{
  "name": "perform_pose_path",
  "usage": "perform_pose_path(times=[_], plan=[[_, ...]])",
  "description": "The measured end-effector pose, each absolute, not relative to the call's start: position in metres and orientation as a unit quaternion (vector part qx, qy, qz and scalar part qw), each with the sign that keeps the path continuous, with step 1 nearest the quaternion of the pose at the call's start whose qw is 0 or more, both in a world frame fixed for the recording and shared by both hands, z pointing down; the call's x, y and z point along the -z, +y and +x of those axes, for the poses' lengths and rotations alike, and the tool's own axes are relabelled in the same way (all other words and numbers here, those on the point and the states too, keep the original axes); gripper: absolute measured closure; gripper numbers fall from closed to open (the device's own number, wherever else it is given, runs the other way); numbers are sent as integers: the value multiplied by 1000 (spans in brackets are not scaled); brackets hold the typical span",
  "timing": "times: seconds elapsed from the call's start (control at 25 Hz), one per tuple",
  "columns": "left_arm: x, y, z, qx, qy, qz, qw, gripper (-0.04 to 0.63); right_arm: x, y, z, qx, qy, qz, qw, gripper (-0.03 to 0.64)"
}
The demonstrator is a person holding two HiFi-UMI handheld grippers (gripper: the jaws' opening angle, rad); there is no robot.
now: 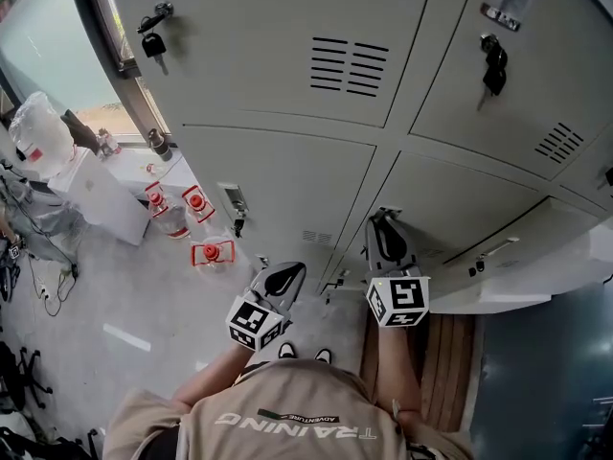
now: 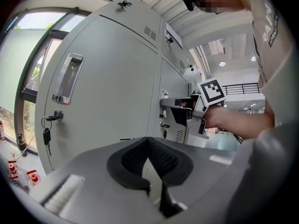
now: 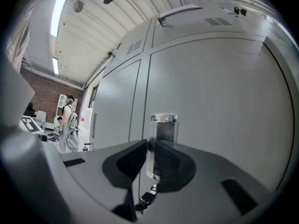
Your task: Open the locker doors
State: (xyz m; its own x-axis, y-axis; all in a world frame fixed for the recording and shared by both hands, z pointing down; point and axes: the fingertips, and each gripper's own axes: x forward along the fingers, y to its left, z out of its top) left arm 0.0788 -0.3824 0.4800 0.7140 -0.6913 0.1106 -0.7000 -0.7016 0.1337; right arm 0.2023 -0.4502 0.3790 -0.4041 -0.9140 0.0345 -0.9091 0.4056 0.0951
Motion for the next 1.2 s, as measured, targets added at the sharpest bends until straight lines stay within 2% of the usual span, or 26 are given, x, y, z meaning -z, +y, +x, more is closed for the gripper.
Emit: perform_pose_path(times=[0.52,0.8,1.2], plan=[[-480,-356,79,-29,-348,933,82,589,-379,-394,201,29,-852,522,31,588],[-478,-335,114,-22,-306,949,71,589,-378,-321,227,43,-854,518,27,578],[-478,-264,185,-23,-321,944,76,589,-377,-219,300,48,-860,507,35,578]])
